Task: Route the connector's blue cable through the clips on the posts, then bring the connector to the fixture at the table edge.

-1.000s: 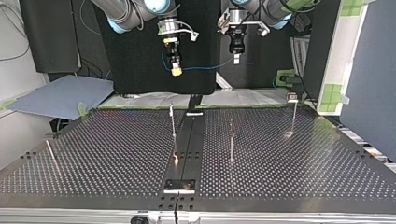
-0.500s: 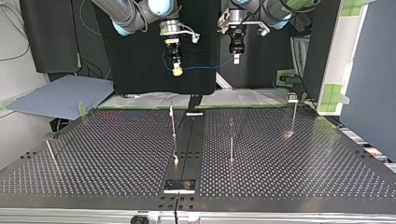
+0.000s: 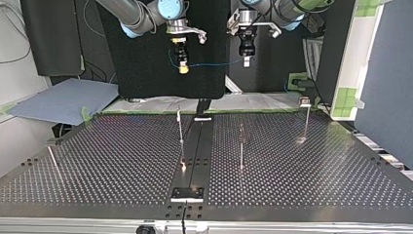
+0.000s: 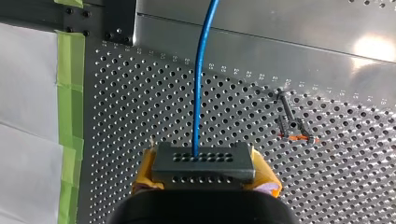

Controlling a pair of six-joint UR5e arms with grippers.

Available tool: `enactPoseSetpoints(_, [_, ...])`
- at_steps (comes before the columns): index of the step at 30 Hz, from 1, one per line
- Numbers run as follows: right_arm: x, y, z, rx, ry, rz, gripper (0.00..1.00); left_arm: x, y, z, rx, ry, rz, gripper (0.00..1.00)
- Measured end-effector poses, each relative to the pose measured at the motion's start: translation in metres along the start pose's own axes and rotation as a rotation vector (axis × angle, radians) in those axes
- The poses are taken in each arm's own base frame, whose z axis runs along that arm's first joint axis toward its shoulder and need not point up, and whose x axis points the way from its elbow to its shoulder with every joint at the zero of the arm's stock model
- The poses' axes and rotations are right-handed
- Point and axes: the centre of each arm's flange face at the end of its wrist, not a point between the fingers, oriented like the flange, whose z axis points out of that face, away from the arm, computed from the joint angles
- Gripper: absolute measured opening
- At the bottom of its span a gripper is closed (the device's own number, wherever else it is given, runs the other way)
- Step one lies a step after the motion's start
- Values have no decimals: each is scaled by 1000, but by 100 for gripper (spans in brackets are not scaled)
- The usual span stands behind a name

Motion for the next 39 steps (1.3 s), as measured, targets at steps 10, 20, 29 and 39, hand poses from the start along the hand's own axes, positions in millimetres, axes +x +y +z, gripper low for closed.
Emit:
enactPoseSetpoints(10, [15, 1, 6, -21, 18, 21, 0, -19, -19, 4, 46, -55, -15, 0])
enactPoseSetpoints(20, [64, 1, 8, 10, 99, 131, 0, -48, -19, 6, 33, -68, -42, 0])
enactPoseSetpoints(29, [115, 12, 10, 12, 172, 181, 0, -87, -24, 23, 14, -110, -71, 0])
enactPoseSetpoints(39, [181, 24, 15, 12, 249, 206, 0, -145, -31, 48, -2, -195, -130, 0])
